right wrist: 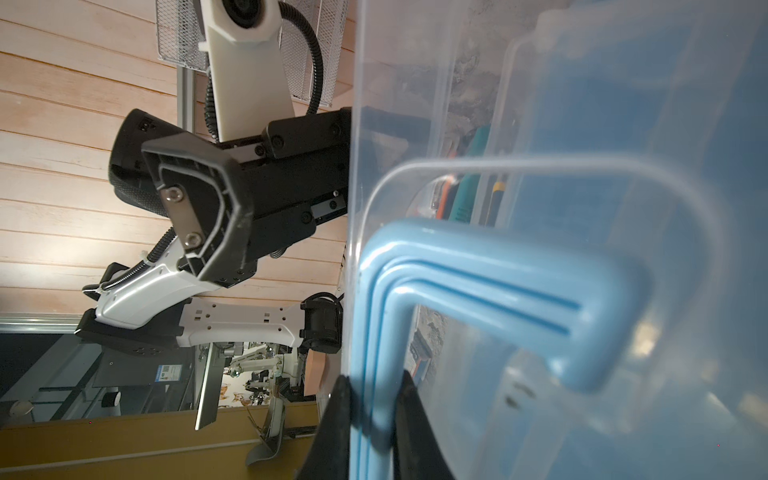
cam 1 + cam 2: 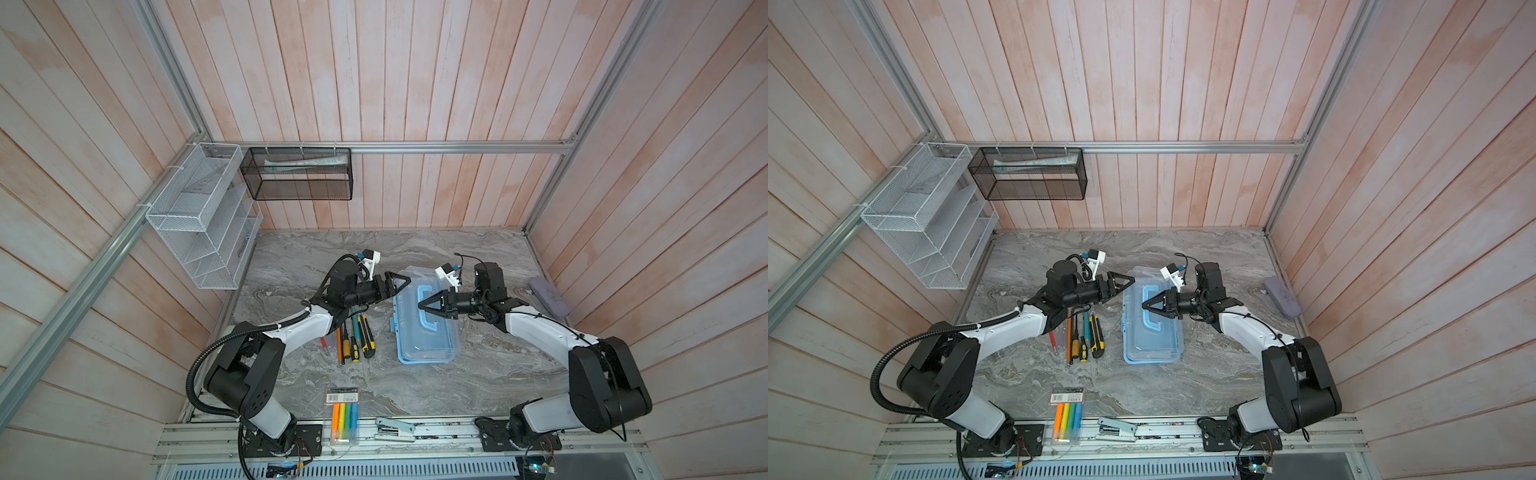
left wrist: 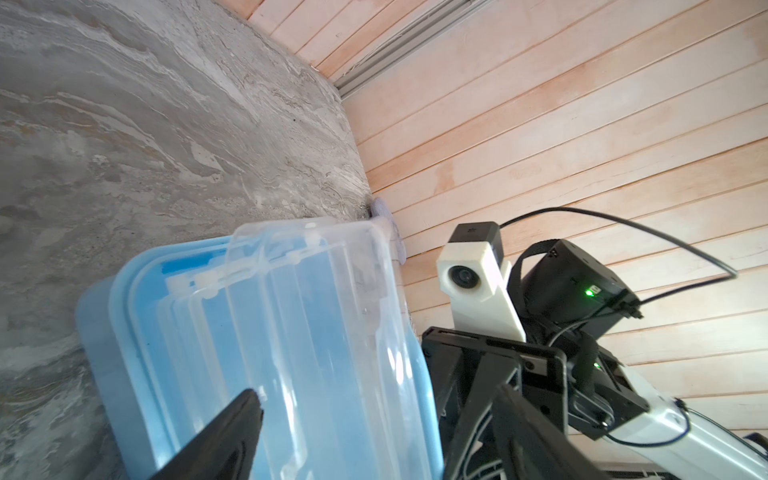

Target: Pack the tool kit

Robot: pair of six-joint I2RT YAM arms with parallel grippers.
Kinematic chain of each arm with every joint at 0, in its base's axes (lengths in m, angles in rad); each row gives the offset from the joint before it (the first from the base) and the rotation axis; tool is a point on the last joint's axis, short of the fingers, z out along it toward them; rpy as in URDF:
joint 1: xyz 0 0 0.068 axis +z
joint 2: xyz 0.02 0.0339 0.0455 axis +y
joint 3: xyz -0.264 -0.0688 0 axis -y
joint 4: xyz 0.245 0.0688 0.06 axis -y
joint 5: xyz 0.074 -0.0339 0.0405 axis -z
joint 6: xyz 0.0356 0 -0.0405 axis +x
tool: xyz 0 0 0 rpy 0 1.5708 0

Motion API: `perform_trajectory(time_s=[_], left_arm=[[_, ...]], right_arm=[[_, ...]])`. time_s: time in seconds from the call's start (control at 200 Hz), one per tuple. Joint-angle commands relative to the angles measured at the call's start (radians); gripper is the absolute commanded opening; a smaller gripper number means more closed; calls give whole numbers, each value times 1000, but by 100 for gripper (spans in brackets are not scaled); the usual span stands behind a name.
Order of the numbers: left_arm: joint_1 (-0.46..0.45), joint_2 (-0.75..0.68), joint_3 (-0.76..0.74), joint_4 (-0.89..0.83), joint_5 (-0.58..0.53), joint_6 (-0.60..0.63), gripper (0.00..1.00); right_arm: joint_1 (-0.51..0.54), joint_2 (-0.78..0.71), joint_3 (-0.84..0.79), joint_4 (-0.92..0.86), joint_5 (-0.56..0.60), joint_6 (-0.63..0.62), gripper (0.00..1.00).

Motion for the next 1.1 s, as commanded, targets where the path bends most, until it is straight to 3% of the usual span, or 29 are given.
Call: perform_trajectory(time_s=[0.0,0.815,1.095], left_arm=[[-9,36,24,42,36,-7,89],[-11,54,14,-6,-4,27,89],[-14,104,28,142,55,-30,89]], right_arm=[[-3,10,10,110,-50,-4,0],[-18,25,6,156,-56,22,0],[-15,58,6,149,-63,13,0]])
